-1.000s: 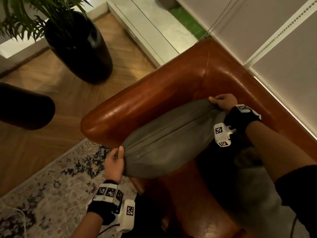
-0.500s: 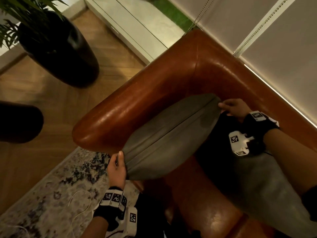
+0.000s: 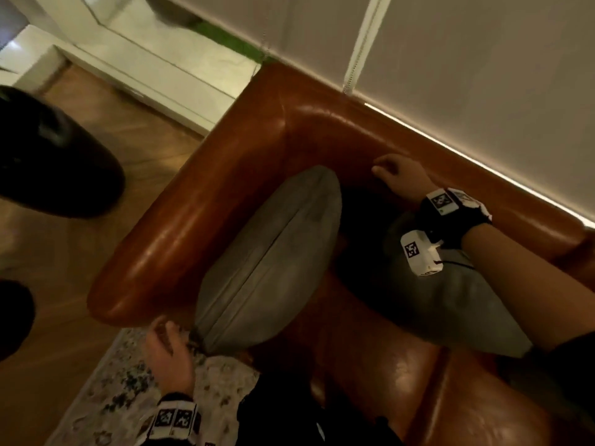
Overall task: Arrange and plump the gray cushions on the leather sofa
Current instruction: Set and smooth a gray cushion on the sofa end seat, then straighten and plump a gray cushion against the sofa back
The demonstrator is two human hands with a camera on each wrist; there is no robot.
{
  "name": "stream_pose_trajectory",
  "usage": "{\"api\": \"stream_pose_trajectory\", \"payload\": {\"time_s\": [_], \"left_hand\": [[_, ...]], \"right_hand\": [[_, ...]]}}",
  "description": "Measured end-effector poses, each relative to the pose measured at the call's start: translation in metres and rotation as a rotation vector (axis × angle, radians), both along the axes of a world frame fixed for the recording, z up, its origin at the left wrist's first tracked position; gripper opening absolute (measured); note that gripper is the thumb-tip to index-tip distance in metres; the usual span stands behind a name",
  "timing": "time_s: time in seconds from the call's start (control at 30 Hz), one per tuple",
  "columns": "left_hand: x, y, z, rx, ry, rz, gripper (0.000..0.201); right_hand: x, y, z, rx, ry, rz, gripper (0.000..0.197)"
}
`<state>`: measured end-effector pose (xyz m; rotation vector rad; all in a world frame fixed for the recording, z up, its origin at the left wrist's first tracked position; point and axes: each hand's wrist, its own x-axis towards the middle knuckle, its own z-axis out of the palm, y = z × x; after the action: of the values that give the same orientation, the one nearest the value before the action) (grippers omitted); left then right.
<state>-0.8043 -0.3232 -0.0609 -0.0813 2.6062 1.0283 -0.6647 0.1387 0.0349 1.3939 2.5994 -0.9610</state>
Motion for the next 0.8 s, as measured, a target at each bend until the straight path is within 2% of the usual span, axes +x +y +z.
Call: {"api": "stream_pose_trajectory", "payload": {"time_s": [0.07,0.13,0.3,0.37,0.47,0.53,0.6,0.67,0.73,0.8], "left_hand": [[-0.002,0.015,0.021,-0.048,0.157,-0.148,0.035],[-0.001,0.043,0.038,-0.03,0.206,-0.315,0.033],[0.032,0.158,0.059,0.116,0.168,-0.781,0.021],[0.062,0.214,0.061,0.208,0.162,-0.988,0.021],[0.114,0.297,0.053,0.202,0.047,-1.212,0.025],[0.147,0.349,0.041,0.108,-0.049,-1.232,0.031],[0.169,0.389,0.024,-0.029,-0.12,-1.182,0.034],[0.179,0.412,0.009,-0.168,-0.156,-1.173,0.032],[0.184,0.425,0.003,-0.265,-0.191,-1.199,0.028],[0.184,0.431,0.001,-0.355,-0.176,-1.238,0.025]], "right_hand": [[0.04,0.006,0.021,0.028,0.081,-0.082,0.033],[0.087,0.01,0.04,0.029,0.113,-0.164,0.032],[0.226,0.014,0.06,0.103,0.123,-0.441,0.026],[0.285,0.008,0.056,0.11,0.145,-0.609,0.026],[0.365,-0.014,0.032,0.071,0.124,-0.903,0.027],[0.406,-0.032,0.0,-0.025,0.076,-1.105,0.027],[0.43,-0.048,-0.041,-0.196,0.04,-1.231,0.028],[0.438,-0.062,-0.078,-0.384,0.128,-1.307,0.026],[0.429,-0.074,-0.096,-0.538,0.28,-1.341,0.02],[0.416,-0.081,-0.103,-0.594,0.317,-1.274,0.021]]}}
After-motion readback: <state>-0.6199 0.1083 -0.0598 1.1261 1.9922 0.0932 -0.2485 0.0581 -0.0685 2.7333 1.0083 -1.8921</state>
